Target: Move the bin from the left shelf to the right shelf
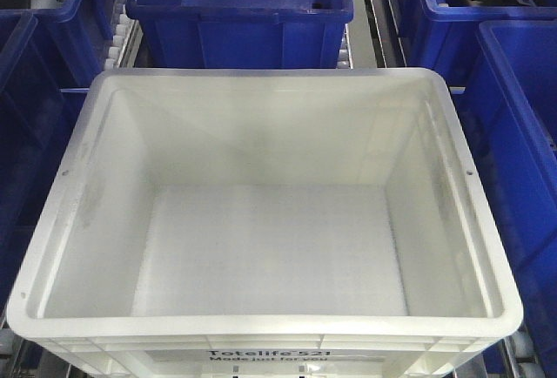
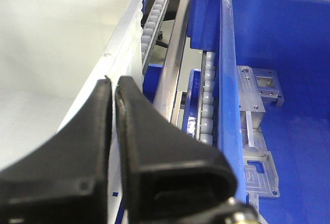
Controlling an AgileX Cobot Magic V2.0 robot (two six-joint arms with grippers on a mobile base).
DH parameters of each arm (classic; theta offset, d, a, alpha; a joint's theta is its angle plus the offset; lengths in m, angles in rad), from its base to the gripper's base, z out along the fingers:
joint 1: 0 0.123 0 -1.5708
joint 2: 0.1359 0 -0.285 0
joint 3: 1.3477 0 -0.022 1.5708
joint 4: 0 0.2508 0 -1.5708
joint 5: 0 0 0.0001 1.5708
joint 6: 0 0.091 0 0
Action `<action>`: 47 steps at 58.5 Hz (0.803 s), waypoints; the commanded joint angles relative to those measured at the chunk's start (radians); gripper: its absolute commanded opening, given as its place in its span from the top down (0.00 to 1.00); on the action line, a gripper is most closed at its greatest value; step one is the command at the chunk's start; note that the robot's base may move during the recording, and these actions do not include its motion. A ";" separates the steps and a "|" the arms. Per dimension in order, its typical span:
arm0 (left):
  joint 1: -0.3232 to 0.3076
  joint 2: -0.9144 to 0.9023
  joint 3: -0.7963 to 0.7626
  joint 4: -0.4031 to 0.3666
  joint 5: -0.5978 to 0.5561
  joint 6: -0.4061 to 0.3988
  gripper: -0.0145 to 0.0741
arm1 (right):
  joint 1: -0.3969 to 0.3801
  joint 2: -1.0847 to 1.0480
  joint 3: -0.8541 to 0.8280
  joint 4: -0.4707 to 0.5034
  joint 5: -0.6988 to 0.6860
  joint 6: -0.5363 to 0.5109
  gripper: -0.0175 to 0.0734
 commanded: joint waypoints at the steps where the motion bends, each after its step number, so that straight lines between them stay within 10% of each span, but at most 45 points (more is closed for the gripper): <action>1: -0.005 0.015 -0.024 -0.009 -0.069 -0.003 0.84 | 0.003 0.010 -0.027 -0.001 -0.071 0.003 0.82; 22: -0.005 -0.115 0.206 0.198 -0.440 -0.154 0.85 | 0.003 0.010 -0.027 -0.001 -0.071 0.003 0.82; 47: -0.006 -0.147 0.377 0.200 -0.427 -0.164 0.85 | 0.003 0.008 -0.027 -0.001 -0.071 0.002 0.82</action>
